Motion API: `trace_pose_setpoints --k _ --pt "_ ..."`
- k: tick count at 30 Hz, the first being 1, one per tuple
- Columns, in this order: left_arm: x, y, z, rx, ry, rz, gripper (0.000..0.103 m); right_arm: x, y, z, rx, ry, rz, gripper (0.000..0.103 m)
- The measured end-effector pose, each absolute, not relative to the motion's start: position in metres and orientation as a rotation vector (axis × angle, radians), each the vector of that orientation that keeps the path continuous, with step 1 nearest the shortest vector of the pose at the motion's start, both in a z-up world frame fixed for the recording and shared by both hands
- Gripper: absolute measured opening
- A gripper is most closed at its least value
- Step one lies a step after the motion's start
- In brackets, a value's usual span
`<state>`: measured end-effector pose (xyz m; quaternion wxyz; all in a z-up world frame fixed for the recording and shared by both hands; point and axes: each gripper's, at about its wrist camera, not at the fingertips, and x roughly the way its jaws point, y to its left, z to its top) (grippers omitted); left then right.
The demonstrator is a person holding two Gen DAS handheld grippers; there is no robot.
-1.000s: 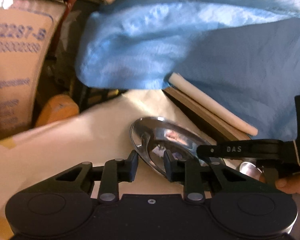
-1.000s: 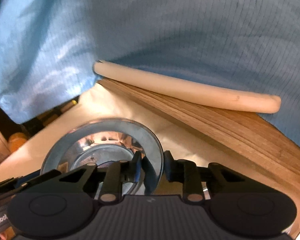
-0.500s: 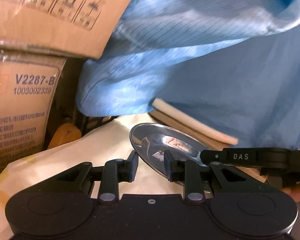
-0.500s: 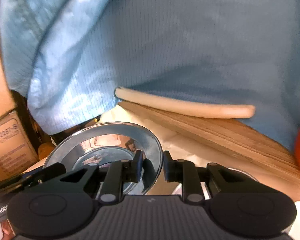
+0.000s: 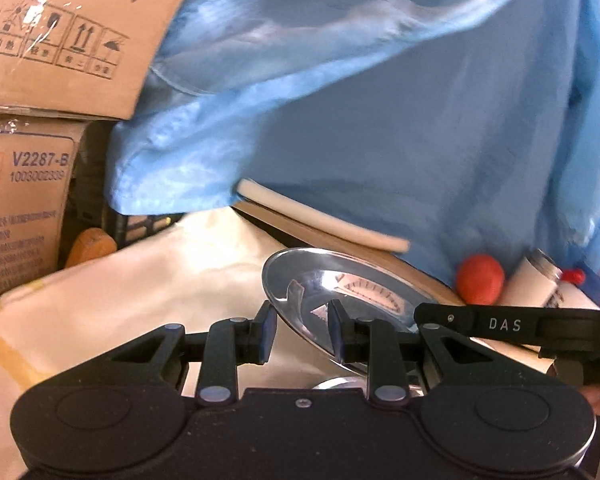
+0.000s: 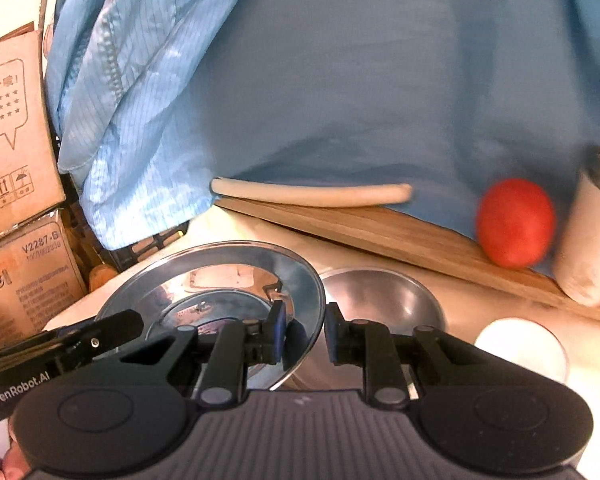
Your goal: Organize plates and bowls
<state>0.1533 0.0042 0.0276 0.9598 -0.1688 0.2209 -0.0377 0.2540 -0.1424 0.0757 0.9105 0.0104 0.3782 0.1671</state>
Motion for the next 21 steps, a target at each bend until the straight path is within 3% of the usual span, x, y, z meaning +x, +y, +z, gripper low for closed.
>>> trace_pose_setpoints --k 21 --pt "0.102 -0.024 0.005 -0.131 0.54 -0.12 0.029 0.161 -0.173 0.06 0.037 0.783 0.315 0.023"
